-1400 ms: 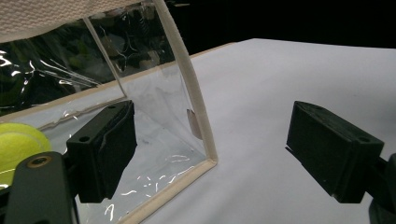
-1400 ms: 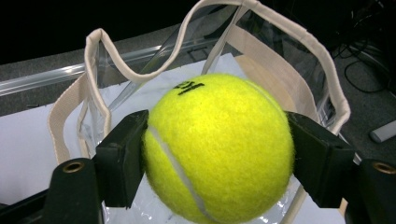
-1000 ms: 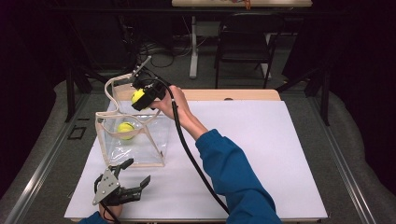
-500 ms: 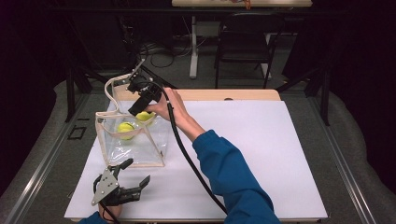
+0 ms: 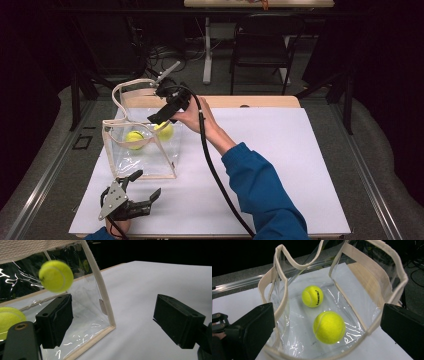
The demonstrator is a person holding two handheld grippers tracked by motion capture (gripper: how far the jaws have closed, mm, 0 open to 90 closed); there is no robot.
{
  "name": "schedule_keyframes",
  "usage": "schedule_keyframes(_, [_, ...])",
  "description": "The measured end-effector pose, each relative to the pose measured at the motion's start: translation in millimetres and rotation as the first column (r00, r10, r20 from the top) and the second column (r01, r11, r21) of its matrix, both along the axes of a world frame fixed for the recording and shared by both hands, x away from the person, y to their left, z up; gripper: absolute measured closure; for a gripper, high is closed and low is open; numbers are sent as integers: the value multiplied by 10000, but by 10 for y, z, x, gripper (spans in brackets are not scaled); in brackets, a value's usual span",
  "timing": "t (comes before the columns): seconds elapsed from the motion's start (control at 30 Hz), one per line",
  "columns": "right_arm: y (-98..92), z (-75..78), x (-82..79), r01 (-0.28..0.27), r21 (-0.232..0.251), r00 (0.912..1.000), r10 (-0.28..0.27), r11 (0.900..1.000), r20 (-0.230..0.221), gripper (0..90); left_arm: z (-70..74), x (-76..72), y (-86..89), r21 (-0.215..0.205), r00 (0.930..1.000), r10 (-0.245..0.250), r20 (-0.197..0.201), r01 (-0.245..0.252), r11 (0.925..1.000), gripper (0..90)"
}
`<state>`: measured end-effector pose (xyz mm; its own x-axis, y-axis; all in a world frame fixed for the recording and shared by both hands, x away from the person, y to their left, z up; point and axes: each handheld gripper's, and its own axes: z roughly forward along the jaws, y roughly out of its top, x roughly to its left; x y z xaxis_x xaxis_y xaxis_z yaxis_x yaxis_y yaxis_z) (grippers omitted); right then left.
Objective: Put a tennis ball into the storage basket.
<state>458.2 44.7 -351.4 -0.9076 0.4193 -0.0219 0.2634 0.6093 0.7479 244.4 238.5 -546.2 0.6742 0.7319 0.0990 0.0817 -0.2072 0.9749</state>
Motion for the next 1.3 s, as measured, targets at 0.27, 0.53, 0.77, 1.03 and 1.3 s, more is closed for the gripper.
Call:
schedule_keyframes(0.27, [-320,114,-114,46,437,9998,-54,9990,189,0,1,-3,-11,119,10000,16,14,-16,9999,158])
schedule_keyframes(0.53, [-660,46,-199,386,486,9990,-395,9981,194,0,9,-3,-25,212,10000,-17,94,15,9998,158])
schedule_keyframes(0.77, [-865,-21,-256,541,511,9984,-548,9972,125,0,20,-11,-15,235,9999,46,145,-49,9997,158])
schedule_keyframes(1.03, [-1044,-195,-291,662,446,9978,-659,9968,-71,0,15,-8,-16,229,9999,24,110,-27,9997,158])
schedule_keyframes(1.3, [-1168,-352,-349,831,388,9962,-820,9958,-286,0,21,-17,-19,306,9999,15,150,-20,9995,158])
